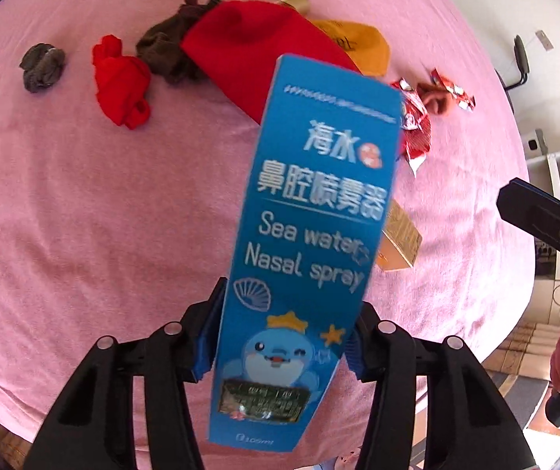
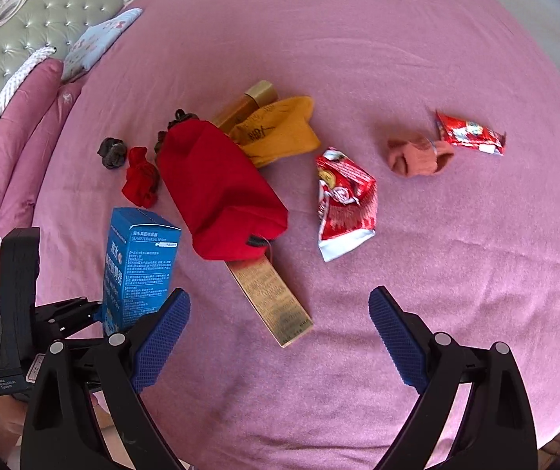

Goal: Collect trash
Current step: 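Close the left tool on the blue nasal spray box, then lift the blue box with the left tool while the right tool grasps the red sock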

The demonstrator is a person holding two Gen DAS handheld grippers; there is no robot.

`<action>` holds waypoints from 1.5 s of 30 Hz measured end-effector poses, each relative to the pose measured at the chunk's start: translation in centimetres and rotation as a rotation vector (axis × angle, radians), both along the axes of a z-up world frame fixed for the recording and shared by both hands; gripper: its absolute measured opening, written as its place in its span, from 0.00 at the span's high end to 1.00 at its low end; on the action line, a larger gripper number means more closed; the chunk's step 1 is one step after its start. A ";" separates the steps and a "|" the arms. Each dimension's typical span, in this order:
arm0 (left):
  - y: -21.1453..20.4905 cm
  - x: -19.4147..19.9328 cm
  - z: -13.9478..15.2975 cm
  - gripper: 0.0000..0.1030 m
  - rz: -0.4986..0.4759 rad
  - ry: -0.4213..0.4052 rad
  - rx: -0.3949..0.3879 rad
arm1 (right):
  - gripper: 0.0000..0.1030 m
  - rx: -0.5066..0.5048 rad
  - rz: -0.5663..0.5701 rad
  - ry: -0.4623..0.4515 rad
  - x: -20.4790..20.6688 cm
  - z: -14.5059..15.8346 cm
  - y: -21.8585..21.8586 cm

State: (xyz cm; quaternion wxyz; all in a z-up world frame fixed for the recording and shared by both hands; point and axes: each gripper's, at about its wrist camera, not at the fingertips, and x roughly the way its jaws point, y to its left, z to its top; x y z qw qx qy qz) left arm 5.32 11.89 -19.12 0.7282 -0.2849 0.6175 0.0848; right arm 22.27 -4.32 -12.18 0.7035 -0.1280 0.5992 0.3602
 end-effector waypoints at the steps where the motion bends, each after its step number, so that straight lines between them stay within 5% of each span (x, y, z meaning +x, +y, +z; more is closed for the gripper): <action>1: 0.7 -0.2 0.1 0.52 0.020 -0.008 -0.004 | 0.14 0.002 0.020 -0.002 0.4 -0.3 1.1; 5: 3.6 -1.3 0.6 0.55 0.094 -0.038 -0.017 | 0.19 -0.002 0.101 0.015 1.9 -2.3 5.2; 12: 4.0 0.2 -1.4 0.61 0.063 -0.001 -0.013 | 0.26 -0.062 0.145 0.078 3.6 -5.8 9.3; 14: 3.8 0.3 -1.7 0.42 0.060 0.001 -0.016 | 0.26 -0.074 0.154 0.085 3.7 -6.3 9.6; 17: 3.6 -0.1 -2.2 0.27 0.077 0.010 -0.056 | 0.25 -0.090 0.152 0.097 3.7 -7.1 9.4; 25: 1.3 1.4 -3.2 0.16 0.044 0.068 -0.027 | 0.27 -0.106 0.166 0.127 3.7 -8.1 9.9; 28: -0.8 3.1 -4.1 0.18 0.013 0.103 0.012 | 0.36 -0.114 0.169 0.144 3.8 -8.5 10.2; 32: -3.1 5.5 -6.3 0.48 0.014 0.173 0.026 | 0.49 -0.124 0.174 0.140 3.7 -8.6 10.2; 34: -3.4 5.5 -6.9 0.54 0.049 0.182 0.020 | 0.55 -0.131 0.179 0.112 3.5 -8.2 10.0; 45: -3.6 3.1 -3.3 0.55 0.135 0.044 -0.099 | 0.80 -0.005 0.093 0.074 2.4 -3.0 6.7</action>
